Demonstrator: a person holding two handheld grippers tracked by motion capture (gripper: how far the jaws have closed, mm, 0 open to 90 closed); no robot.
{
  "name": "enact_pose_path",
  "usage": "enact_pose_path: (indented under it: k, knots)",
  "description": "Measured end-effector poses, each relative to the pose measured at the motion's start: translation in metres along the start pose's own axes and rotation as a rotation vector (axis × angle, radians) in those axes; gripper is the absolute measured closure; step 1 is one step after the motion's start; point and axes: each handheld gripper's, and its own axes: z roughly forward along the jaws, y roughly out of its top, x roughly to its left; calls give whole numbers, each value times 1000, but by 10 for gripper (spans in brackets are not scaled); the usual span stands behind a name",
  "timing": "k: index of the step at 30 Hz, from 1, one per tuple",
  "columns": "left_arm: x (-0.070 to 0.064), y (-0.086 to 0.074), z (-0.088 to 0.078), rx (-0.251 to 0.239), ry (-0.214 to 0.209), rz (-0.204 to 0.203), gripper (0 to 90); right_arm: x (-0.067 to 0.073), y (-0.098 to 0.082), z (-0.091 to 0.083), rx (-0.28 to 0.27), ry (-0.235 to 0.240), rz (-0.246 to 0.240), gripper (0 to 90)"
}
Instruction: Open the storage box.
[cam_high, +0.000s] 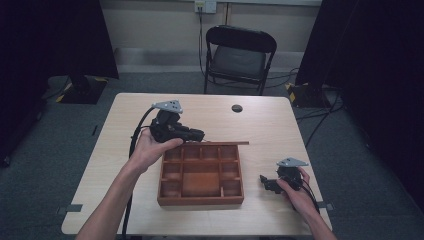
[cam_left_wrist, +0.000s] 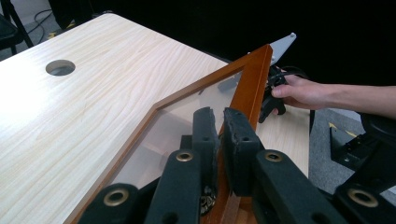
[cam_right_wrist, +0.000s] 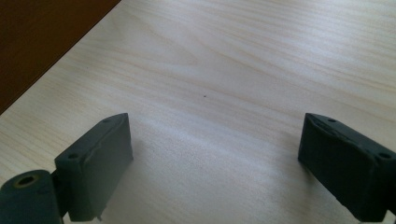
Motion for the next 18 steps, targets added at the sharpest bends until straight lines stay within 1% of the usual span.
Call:
enact_pose_path:
  k: [18]
  knots:
    - [0,0,0,2,0,0,837,0,0,0,0,0,1,90]
